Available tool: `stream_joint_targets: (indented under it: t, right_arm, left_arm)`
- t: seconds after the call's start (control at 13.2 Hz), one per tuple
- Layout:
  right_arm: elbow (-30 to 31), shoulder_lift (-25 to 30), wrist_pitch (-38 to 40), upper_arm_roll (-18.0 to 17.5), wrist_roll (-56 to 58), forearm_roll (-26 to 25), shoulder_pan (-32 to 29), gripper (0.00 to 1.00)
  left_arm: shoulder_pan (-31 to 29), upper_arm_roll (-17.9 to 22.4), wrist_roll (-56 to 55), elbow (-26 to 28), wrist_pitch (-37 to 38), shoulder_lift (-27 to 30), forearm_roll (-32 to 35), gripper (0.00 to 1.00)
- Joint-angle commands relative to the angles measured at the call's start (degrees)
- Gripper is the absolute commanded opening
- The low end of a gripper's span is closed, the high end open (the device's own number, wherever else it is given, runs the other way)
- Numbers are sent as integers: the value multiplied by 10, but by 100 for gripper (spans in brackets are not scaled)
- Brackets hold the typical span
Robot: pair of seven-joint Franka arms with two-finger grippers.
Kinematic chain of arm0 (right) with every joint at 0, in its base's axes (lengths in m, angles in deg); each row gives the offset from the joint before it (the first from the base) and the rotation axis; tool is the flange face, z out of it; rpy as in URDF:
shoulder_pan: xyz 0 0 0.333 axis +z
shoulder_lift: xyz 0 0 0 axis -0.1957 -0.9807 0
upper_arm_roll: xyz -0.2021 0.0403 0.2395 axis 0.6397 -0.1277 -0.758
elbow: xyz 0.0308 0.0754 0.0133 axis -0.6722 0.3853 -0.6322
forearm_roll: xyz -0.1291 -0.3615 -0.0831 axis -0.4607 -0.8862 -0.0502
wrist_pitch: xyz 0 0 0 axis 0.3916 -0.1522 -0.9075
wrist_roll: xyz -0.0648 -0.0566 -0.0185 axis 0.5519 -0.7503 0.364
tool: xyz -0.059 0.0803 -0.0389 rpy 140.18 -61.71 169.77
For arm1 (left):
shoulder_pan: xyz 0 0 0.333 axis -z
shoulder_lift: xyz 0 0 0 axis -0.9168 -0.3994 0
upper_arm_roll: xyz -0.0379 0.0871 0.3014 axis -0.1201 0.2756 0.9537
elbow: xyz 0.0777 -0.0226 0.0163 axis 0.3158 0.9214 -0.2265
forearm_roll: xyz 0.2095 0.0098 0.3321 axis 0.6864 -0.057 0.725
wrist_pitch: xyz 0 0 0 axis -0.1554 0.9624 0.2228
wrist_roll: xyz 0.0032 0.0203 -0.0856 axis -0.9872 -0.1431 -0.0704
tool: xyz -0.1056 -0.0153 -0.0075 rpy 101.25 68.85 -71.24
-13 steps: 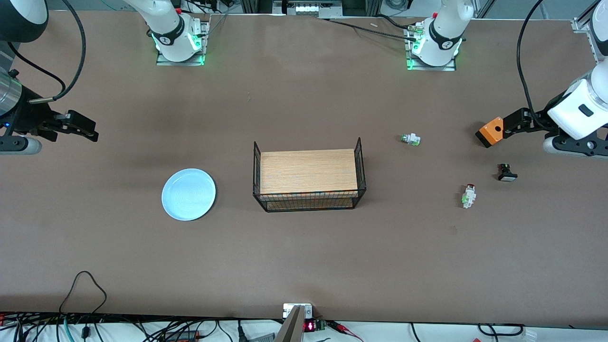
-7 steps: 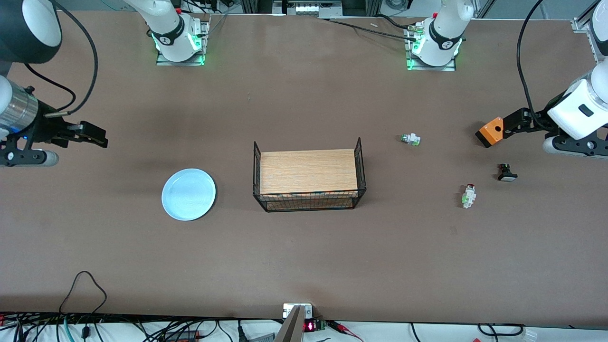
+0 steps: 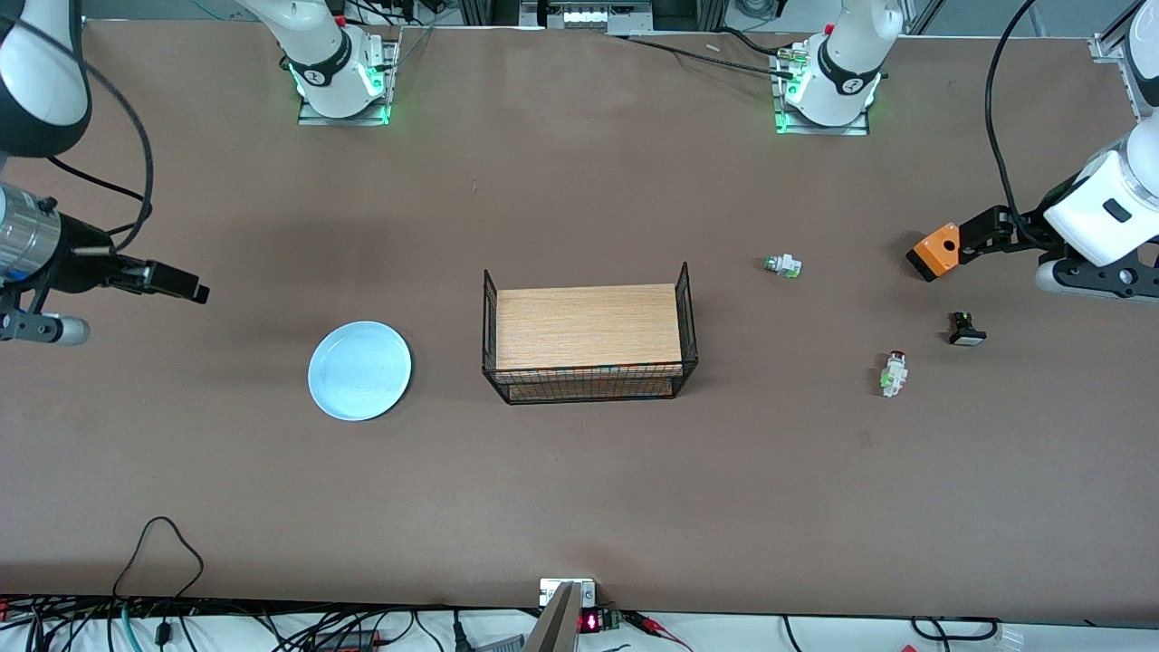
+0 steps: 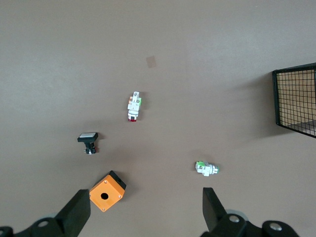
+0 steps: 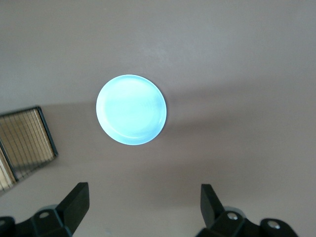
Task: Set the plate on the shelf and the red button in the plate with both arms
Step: 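Move the right gripper over the light blue plate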
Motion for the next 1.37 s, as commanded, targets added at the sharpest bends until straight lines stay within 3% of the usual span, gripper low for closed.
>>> stream_joint_targets:
  t: [0.0,0.15,0.3,0.91,1.14,1.29]
  right_arm:
    - [32,4,-24,-1,-81,11,19,100]
    - [65,3,-63,-1,-79,8,26,100]
    - [115,-9,-160,-2,-56,6,26,100]
    - [193,-79,-347,-5,54,4,24,100]
    - [259,-72,-433,-12,55,4,27,100]
    - [283,-40,-446,-15,59,3,32,100]
  left_arm:
    - [-1,0,12,-14,4,-6,0,100]
    - [-1,0,12,-14,3,-6,0,100]
    - [-1,0,12,-14,4,-6,0,100]
    - [-2,0,12,-14,3,-6,0,100]
    - [-2,0,12,-14,4,-6,0,100]
    - [-2,0,12,-14,4,-6,0,100]
